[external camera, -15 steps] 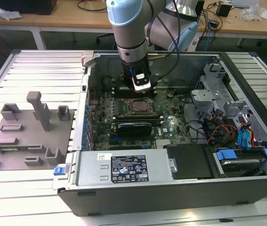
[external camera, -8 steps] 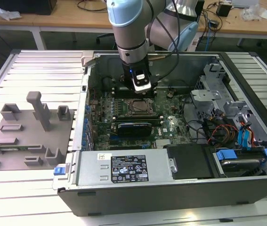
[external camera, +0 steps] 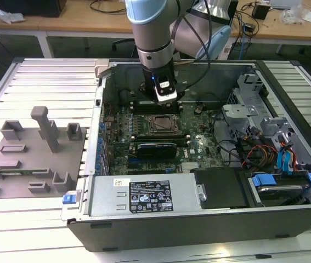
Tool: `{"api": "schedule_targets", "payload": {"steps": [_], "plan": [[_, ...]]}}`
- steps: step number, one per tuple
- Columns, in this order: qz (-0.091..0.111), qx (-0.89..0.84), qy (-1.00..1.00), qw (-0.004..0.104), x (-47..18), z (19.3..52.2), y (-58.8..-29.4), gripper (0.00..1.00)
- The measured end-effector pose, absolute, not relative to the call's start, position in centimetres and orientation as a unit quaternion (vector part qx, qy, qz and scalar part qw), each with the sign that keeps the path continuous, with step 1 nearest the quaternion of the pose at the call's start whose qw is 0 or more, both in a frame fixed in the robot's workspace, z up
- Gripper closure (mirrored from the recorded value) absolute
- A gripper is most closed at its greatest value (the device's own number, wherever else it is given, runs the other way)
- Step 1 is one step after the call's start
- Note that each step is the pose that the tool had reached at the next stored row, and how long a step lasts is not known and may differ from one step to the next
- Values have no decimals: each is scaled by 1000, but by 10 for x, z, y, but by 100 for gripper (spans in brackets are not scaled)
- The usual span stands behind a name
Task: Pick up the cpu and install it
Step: 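Install the first cpu locking lever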
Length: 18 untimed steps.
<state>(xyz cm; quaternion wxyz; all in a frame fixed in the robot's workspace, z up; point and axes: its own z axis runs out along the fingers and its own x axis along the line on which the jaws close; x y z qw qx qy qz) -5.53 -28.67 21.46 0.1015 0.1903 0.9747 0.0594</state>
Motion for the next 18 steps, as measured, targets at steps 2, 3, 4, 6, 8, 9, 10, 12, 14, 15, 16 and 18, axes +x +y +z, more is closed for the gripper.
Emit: {"api": "schedule_targets", "payload": {"steps": [2,3,4,6,8,9,10,12,14,15,16,18], "plan": [[58,190,975,102,-55,219,-287,89],[56,190,975,102,-55,220,-287,89],[49,190,975,102,-55,220,-287,89],[34,190,976,100,-55,220,-287,89],[9,190,977,95,-55,220,-287,89],[2,190,977,93,-55,220,-287,89],[-3,190,978,91,-55,220,-287,89],[-4,190,978,90,-55,220,-287,89],[-5,190,978,83,-55,220,-287,89],[-6,190,979,75,-55,219,-287,89],[-7,190,979,68,-54,219,-287,89],[-8,190,980,64,-54,219,-287,89]]}}
